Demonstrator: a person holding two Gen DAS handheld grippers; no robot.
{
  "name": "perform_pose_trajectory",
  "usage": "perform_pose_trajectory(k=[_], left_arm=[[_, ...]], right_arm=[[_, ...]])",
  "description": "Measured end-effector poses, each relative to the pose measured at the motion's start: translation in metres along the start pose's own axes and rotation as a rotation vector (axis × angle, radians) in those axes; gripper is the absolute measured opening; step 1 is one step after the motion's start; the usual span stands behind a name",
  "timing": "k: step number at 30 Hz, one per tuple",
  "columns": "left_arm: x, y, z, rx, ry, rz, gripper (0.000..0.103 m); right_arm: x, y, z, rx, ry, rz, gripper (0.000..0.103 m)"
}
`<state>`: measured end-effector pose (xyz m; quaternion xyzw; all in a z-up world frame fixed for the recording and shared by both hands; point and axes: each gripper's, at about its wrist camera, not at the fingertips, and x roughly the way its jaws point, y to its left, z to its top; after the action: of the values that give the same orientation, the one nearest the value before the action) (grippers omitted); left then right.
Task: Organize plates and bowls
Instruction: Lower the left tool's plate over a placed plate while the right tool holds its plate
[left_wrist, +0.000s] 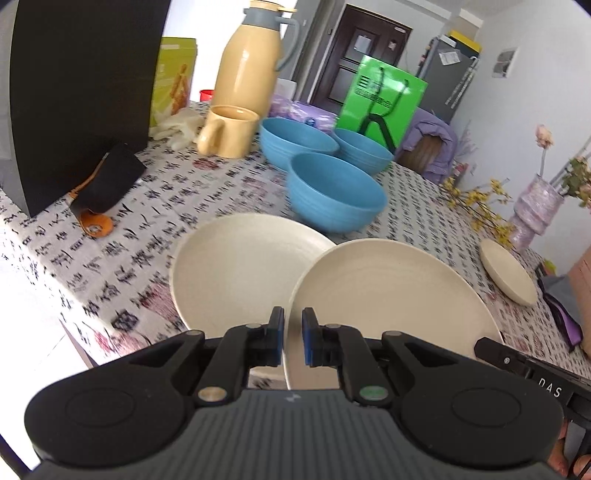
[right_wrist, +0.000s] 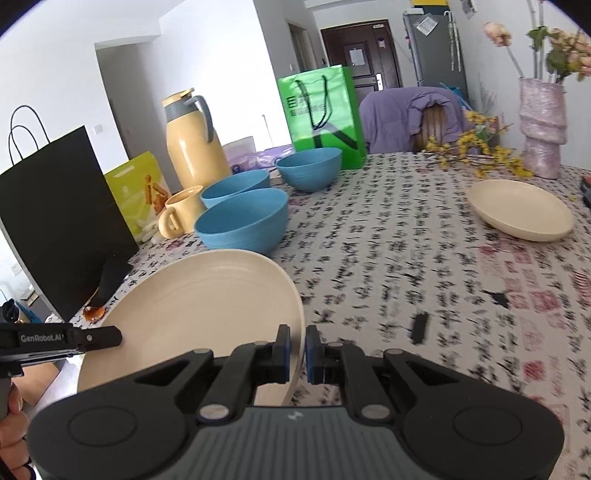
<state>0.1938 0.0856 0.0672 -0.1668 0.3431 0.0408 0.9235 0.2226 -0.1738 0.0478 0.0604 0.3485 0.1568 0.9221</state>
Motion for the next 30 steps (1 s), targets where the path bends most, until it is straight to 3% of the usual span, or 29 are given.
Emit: perform_pose_trajectory(k=[13,23,30], left_arm=[[0.049,0.053,0.046,-0.061,0.025,0.071,0.010],[0.075,0.078,0.048,-0.043,0.054,0.105,0.010],[0.078,0.079,0.047,-0.015,0.049,0.101,0.011]], right_arm=[[0.089,0.043,0.033,-0.036,0.068,0.034,0.008],[0.134,0.075,0.030,-0.169,0.079,-0.013,0.011],[0.141,0.086,0.024,-0.251,0.049,-0.058,0.015]])
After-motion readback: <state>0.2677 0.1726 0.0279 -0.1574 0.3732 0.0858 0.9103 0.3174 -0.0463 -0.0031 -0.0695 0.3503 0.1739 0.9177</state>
